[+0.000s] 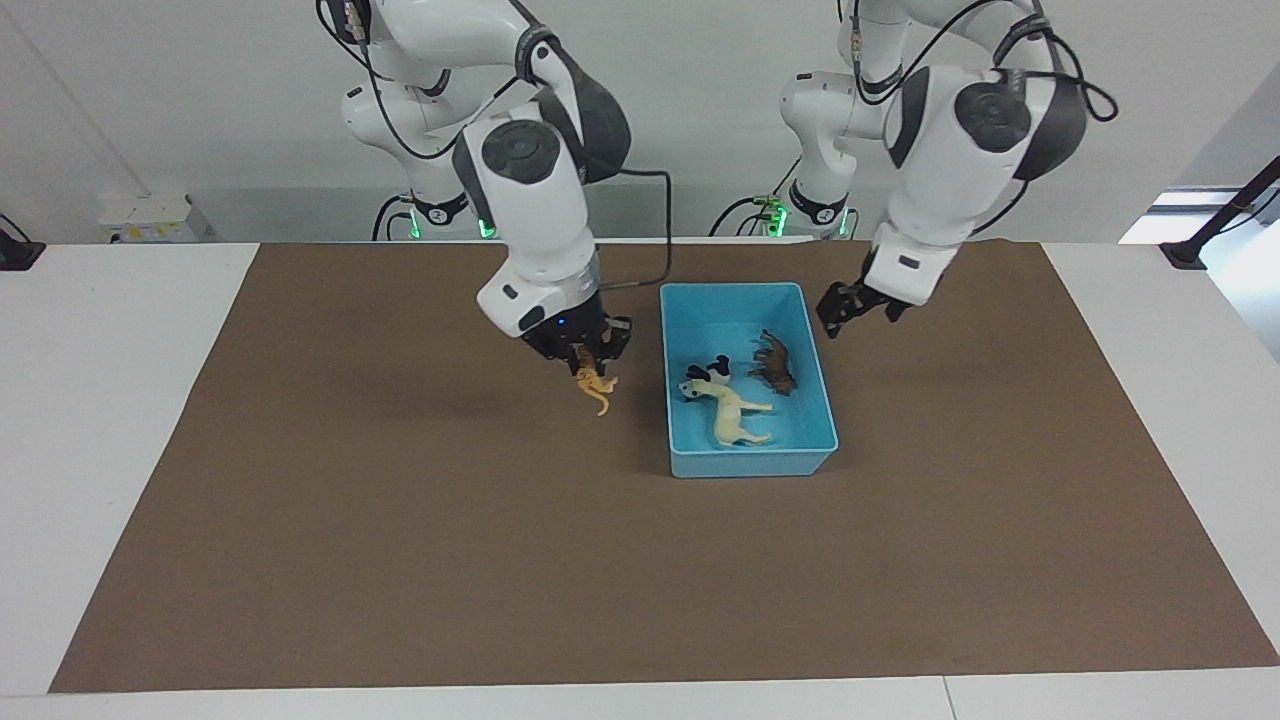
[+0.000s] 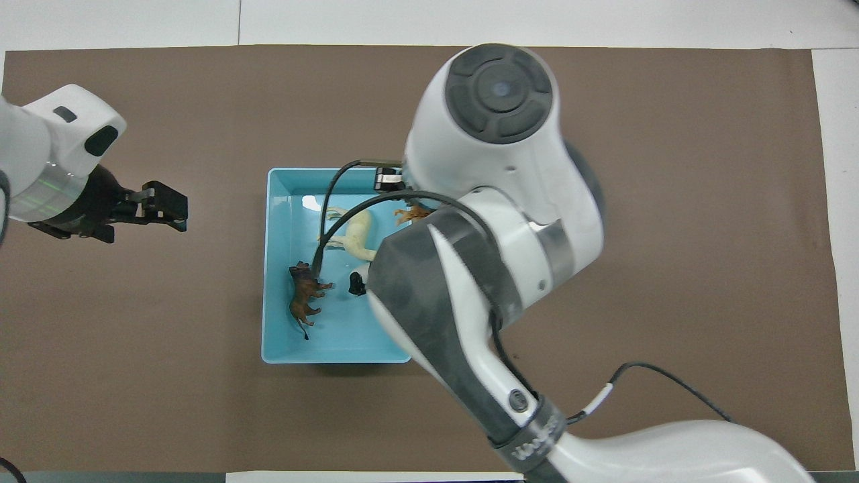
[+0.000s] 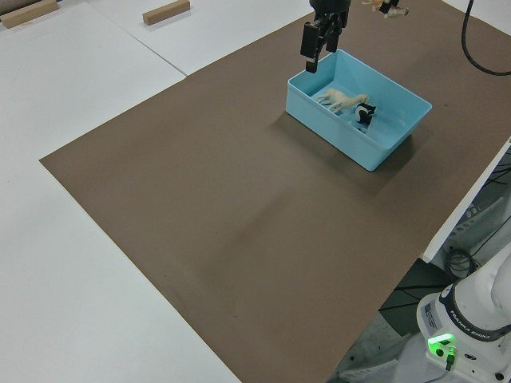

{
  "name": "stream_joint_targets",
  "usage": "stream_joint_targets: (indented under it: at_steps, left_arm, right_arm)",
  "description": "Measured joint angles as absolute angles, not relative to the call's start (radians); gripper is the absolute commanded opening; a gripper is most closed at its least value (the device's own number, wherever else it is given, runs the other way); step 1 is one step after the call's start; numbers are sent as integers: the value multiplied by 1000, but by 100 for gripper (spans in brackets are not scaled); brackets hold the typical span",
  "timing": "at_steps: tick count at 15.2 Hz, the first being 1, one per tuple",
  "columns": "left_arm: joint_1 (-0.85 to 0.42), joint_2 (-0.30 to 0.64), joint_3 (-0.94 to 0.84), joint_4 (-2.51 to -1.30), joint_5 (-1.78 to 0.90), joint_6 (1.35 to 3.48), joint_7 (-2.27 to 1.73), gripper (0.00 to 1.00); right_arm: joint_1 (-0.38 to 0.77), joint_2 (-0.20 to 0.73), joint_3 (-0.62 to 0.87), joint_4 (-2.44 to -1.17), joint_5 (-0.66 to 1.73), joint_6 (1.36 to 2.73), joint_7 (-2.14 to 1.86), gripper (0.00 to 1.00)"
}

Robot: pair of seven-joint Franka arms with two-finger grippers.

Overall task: Put all toys into storage box
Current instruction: 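Lower the tan cat into the box and open the right gripper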

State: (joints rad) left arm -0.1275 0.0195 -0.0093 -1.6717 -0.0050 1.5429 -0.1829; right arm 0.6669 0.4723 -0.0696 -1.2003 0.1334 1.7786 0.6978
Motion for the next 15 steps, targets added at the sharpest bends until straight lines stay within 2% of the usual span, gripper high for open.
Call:
stream_joint_targets:
  at_steps: [3, 6, 7, 8, 9, 15]
  left_arm:
    - [-114, -3, -11, -1671, 9, 1508, -111, 100]
    - [-90, -1, -19, -1671, 16, 1487, -53, 100]
    - [-77, -1, -25, -1671, 16, 1476, -32, 100]
    - [-67, -1, -30, -1672, 16, 1468, -19, 100]
    - [-61, -1, -33, -1672, 16, 1462, -12, 100]
    - [-59, -3, -39, -1671, 16, 1524, -7, 100]
  right_arm:
    - [788, 571, -77, -1143, 88, 1829, 786, 0]
    - [854, 648, -80, -1133, 71, 1896, 814, 0]
    - [863, 662, -80, -1131, 60, 1916, 816, 61]
    - [869, 670, -80, -1131, 52, 1926, 817, 94]
    - [870, 671, -81, -1131, 51, 1927, 818, 100]
    - [853, 655, -130, -1106, 46, 1921, 896, 100]
